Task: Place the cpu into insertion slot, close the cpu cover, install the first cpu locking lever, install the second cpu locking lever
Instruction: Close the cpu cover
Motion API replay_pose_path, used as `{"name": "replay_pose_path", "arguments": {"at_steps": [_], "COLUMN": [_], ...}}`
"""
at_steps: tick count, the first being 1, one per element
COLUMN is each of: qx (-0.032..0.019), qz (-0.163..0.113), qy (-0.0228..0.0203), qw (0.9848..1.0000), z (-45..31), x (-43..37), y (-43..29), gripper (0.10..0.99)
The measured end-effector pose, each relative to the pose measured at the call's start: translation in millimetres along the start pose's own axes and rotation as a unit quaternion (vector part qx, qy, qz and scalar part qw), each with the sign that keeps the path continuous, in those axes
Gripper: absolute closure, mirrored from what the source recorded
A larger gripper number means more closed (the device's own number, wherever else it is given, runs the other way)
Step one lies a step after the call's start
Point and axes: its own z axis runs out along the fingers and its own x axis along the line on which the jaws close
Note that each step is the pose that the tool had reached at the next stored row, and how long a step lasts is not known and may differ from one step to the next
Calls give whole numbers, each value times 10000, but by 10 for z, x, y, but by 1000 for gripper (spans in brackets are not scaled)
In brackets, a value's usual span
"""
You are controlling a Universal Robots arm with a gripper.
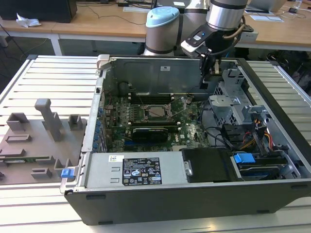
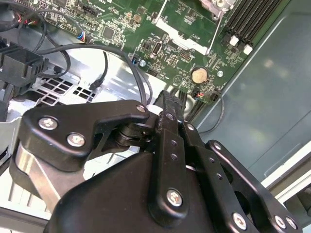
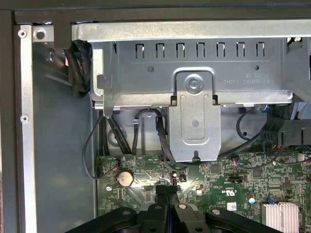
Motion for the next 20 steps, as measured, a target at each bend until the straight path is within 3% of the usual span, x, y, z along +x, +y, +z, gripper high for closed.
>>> {"name": "replay_pose_path", "arguments": {"at_steps": [20], "qx": [0], "qz": [0], "qy": [0], "qw": [10000], "z": [116], "x": [1], "y": [0], "gripper": [980]}}
